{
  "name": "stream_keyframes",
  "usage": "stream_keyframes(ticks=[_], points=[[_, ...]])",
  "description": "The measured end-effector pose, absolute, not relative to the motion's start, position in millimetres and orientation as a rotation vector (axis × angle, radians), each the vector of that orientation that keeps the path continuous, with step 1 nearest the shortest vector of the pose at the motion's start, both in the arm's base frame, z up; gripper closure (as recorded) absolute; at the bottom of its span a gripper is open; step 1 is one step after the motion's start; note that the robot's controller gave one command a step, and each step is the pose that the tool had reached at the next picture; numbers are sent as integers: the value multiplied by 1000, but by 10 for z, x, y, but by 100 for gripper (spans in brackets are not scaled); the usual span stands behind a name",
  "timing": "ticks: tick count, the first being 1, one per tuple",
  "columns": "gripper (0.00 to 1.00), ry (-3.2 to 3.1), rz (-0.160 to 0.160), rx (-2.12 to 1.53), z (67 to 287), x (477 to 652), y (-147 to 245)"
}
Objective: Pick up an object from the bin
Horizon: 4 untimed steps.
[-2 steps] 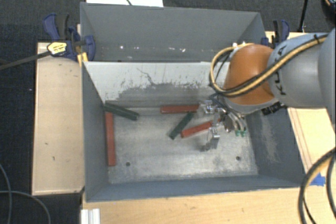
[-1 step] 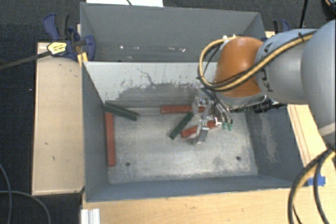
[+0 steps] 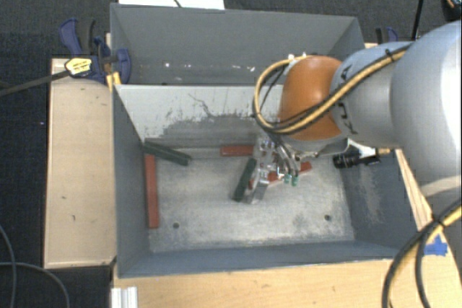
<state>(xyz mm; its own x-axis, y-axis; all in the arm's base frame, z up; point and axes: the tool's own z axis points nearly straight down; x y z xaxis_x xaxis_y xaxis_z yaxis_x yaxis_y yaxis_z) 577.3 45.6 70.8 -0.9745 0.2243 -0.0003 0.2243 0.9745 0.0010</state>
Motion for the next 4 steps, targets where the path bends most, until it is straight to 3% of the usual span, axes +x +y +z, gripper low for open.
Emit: stream_keyframes(ticks=[1, 2, 3, 4], points=[[0, 3053, 0, 745, 706, 5639, 603], [100, 3054, 0, 744, 705, 5639, 599], [0, 3054, -1, 743, 704, 5638, 598], [0, 3080, 3, 613, 704, 5587, 1086]])
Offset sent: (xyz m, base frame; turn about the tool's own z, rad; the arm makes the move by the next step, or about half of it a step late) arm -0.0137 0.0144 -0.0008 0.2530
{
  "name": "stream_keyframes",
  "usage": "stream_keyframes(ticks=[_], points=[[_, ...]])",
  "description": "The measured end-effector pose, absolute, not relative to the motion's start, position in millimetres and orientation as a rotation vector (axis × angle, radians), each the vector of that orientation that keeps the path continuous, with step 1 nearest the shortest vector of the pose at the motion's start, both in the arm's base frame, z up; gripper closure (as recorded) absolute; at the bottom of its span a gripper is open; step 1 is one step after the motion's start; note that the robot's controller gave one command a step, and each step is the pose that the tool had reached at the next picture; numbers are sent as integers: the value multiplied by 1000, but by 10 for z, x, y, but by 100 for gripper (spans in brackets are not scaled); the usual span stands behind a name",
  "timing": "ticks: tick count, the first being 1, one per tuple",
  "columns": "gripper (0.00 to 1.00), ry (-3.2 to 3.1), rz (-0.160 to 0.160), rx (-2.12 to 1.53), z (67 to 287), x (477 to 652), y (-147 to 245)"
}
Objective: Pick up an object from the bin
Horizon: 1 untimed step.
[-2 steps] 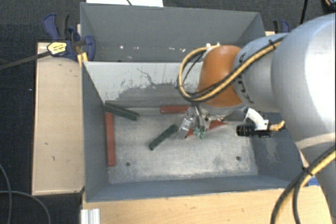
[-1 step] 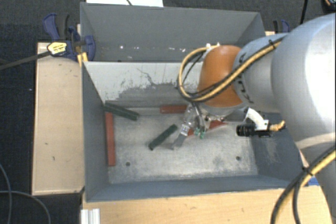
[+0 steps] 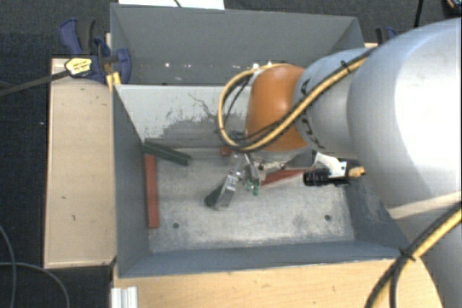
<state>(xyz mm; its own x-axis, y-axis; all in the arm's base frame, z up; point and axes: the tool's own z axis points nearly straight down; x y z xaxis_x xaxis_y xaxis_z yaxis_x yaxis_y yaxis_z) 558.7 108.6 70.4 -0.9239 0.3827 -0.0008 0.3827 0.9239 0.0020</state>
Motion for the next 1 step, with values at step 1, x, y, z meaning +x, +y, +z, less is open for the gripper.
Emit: stream_keyframes(ticks=[1], points=[[0, 3061, 0, 719, 699, 5285, 1256]])
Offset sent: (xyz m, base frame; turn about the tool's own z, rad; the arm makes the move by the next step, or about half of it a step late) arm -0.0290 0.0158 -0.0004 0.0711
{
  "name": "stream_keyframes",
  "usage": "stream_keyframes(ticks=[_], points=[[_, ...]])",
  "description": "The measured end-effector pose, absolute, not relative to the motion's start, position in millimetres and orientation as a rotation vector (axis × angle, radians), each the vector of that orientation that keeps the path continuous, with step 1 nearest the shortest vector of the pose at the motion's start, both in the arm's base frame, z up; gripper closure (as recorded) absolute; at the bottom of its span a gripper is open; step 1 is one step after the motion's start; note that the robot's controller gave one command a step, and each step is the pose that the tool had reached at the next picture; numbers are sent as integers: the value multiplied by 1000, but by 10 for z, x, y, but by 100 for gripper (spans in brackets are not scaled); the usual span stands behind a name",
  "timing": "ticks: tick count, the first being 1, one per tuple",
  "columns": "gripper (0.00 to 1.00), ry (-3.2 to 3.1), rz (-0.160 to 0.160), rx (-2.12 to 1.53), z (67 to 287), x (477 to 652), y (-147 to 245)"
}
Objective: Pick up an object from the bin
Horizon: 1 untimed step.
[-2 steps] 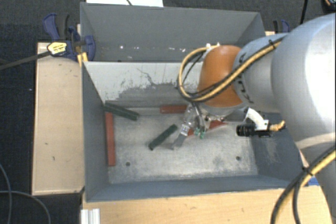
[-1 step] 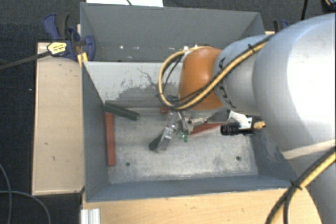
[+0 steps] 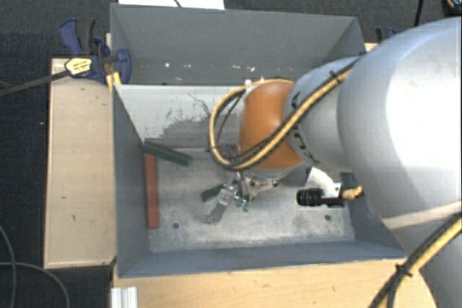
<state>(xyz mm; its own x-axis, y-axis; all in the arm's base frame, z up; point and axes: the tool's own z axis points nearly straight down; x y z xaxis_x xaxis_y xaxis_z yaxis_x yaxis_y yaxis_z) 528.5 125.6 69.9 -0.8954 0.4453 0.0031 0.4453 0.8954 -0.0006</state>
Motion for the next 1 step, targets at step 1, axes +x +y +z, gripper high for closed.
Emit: stream_keyframes(ticks=[1], points=[[100, -3057, -1, -721, 703, 5298, 1246]])
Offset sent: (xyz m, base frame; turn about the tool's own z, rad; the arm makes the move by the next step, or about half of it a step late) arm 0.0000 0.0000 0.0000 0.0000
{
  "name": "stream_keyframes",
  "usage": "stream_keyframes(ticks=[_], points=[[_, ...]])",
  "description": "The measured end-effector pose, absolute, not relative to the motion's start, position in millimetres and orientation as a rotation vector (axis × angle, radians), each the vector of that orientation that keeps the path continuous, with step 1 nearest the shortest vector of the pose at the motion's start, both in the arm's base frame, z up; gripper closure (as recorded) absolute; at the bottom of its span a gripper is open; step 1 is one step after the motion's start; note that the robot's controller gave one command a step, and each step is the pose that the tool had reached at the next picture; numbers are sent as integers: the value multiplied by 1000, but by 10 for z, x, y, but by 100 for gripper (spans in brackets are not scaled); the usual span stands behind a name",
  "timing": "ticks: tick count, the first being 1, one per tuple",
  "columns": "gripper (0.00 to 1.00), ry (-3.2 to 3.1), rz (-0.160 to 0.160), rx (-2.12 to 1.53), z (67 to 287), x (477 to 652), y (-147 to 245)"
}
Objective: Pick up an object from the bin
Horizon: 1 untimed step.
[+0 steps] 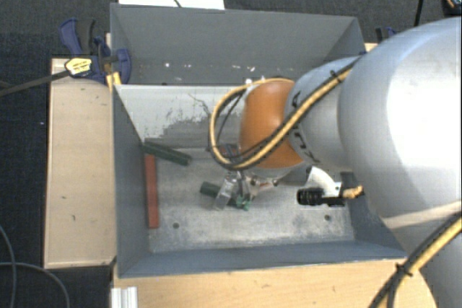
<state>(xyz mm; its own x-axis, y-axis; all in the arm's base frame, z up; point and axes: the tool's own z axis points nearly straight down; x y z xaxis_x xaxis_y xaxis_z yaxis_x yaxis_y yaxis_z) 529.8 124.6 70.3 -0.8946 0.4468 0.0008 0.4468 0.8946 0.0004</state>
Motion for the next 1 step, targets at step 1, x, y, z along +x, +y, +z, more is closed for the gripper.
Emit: stream_keyframes(ticks=[1], points=[[100, -3061, -8, -745, 2274, 5334, 1356]])
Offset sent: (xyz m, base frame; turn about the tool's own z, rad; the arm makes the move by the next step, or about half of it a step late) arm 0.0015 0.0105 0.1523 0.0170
